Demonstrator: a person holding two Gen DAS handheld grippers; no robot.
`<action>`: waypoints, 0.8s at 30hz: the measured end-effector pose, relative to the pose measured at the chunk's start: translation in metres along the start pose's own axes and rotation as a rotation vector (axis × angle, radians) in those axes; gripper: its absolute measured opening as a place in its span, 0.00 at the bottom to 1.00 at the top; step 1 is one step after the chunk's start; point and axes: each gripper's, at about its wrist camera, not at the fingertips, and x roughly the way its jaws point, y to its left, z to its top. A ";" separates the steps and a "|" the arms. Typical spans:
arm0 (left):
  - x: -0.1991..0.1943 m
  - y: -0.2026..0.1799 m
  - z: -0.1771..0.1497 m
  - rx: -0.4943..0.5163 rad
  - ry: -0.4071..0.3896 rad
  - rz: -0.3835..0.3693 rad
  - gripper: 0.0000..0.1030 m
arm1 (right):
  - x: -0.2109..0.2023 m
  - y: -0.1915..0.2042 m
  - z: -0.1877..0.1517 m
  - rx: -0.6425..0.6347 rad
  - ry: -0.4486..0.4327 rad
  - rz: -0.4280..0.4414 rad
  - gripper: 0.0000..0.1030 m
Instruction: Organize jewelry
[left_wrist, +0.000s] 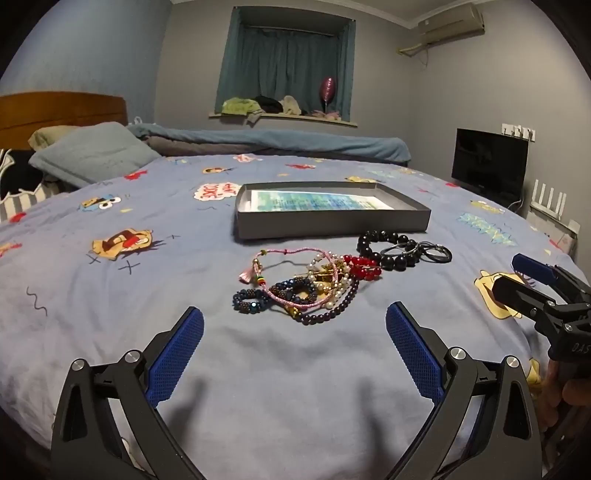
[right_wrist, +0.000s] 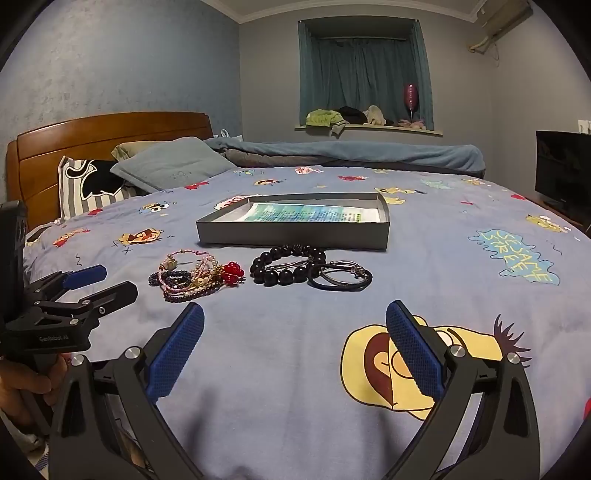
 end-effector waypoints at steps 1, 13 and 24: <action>-0.001 -0.001 0.000 0.001 0.000 0.000 0.95 | 0.000 0.000 0.000 0.001 0.000 0.000 0.95; -0.001 -0.001 0.001 0.000 0.002 -0.001 0.95 | -0.001 0.000 -0.001 0.001 -0.001 0.000 0.95; -0.003 0.002 -0.001 -0.008 0.002 0.001 0.95 | 0.000 0.000 0.000 0.001 0.001 0.001 0.95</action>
